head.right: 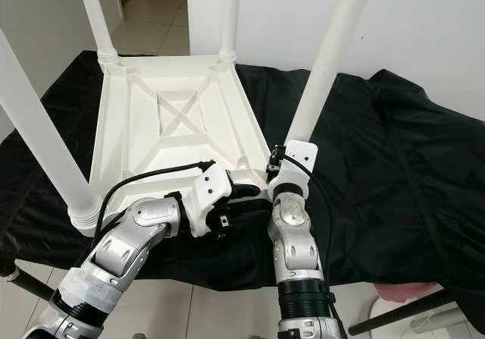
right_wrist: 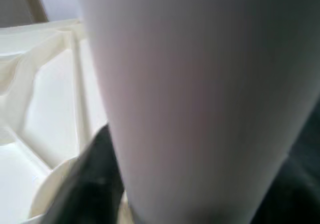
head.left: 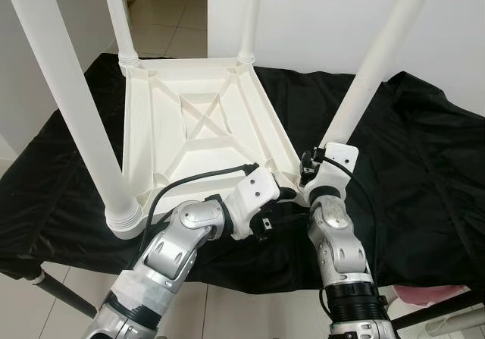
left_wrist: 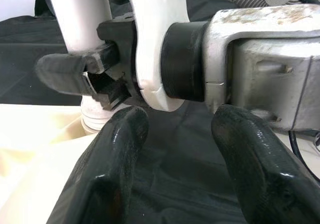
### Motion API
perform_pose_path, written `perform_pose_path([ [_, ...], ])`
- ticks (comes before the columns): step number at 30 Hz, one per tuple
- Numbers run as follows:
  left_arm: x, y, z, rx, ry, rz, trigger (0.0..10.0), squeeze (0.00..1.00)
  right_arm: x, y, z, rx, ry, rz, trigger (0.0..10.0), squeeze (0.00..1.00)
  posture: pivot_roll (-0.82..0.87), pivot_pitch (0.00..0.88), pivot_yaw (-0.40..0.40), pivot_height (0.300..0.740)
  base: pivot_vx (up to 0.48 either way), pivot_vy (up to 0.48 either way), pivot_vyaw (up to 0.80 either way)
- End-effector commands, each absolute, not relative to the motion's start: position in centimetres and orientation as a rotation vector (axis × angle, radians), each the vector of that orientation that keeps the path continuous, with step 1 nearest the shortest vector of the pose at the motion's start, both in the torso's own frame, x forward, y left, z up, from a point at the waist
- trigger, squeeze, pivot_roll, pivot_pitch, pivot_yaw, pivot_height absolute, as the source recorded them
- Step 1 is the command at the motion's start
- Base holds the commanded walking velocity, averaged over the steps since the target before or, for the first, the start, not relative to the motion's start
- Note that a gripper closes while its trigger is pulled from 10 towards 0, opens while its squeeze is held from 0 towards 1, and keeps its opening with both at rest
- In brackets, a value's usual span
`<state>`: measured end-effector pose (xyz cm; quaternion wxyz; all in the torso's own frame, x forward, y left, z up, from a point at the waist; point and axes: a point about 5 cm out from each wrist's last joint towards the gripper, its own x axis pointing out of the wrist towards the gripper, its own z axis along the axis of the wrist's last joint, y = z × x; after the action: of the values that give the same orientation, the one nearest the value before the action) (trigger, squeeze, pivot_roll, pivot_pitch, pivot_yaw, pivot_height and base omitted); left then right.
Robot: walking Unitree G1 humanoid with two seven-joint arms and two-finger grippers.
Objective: Building children table
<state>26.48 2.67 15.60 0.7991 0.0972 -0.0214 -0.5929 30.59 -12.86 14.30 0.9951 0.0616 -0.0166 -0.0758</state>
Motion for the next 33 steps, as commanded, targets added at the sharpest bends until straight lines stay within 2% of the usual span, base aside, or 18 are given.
perform_pose_path([
  [1, 26.5, 2.7, 15.5, 0.205, -0.040, -1.252, 10.0, 0.00, 30.1, -12.8, 14.2, 0.141, -0.045, -0.132, 10.0, 1.00, -0.05, 0.000, -0.047, 0.740, 0.000, 0.000, 0.00],
  [10, 26.5, 2.6, 15.5, 0.203, -0.042, -1.254, 10.0, 0.00, 29.7, -13.9, 14.3, 0.150, -0.082, -0.080, 10.0, 1.00, -0.06, 0.000, -0.046, 0.740, 0.000, 0.000, 0.00],
  [14, 26.5, 2.8, 15.5, 0.199, -0.040, -1.249, 10.0, 0.00, 28.8, -15.8, 14.1, 0.114, -0.125, 0.084, 10.0, 1.00, -0.05, 0.000, -0.051, 0.740, 0.000, 0.000, 0.00],
  [17, 26.5, 2.9, 15.4, 0.199, -0.036, -1.245, 10.0, 0.00, 28.5, -16.3, 14.0, 0.101, -0.123, 0.131, 10.0, 1.00, -0.05, 0.000, -0.044, 0.740, 0.000, 0.000, 0.00],
  [18, 26.5, 2.9, 15.4, 0.198, -0.034, -1.244, 10.0, 0.00, 28.5, -16.8, 13.7, 0.084, -0.111, 0.217, 10.0, 0.00, -0.05, 0.000, -0.034, 0.740, 0.000, 0.000, 0.00],
  [25, 26.7, 3.1, 15.4, 0.215, -0.031, -1.252, 10.0, 0.00, 29.6, -18.3, 13.5, -0.002, -0.096, 0.405, 10.0, 0.00, -0.04, 0.000, -0.040, 0.740, 0.000, 0.000, 0.00],
  [33, 26.4, 3.3, 14.7, 0.251, -0.015, -1.251, 10.0, 0.00, 31.2, -17.9, 13.0, -0.066, -0.059, 0.516, 10.0, 0.00, -0.02, 0.000, -0.048, 0.740, 0.000, 0.000, 0.00],
])
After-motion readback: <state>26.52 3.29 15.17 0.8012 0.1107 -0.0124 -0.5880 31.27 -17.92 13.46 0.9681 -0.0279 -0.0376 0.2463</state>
